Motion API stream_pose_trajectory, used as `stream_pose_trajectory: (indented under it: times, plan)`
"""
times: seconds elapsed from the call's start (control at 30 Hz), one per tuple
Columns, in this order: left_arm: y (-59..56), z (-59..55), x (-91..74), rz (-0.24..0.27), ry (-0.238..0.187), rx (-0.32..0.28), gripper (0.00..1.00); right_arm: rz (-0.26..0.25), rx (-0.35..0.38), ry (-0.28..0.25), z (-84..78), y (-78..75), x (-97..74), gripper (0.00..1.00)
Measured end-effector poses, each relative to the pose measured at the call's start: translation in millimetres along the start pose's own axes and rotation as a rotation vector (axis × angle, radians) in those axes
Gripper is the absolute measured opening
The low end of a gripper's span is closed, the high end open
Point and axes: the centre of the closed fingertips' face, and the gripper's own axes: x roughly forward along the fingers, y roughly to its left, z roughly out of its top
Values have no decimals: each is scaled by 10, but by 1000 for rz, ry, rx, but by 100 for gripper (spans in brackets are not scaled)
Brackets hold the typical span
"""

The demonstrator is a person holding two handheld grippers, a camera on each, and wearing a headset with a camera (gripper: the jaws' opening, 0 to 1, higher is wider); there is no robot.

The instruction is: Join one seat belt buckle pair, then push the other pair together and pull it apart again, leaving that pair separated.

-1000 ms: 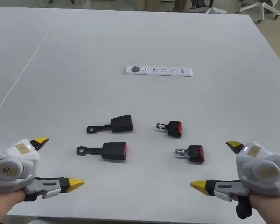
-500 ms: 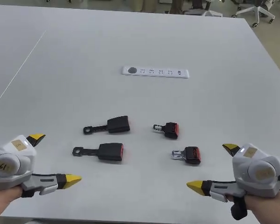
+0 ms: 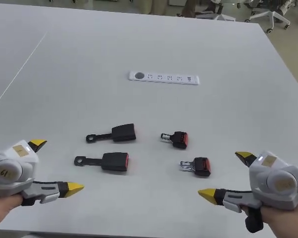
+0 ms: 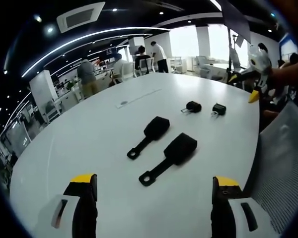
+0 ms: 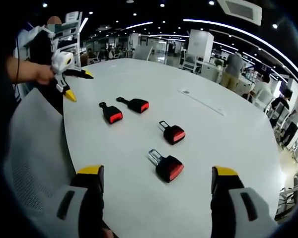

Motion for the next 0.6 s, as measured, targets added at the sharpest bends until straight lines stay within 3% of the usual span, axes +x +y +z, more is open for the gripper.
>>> stream_pose_trajectory:
  times: [0.2,0.37,0.6]
  plan:
    - [-15,-21,32,-2,6,-3,98,6,-8,13,-1,13,41,89]
    - [-21,38,43,-2,5,8,95,11,6,13,38,21,58,88]
    - [48,58,80,4,12,16,93,-4,-23,15,89,-65,61,85]
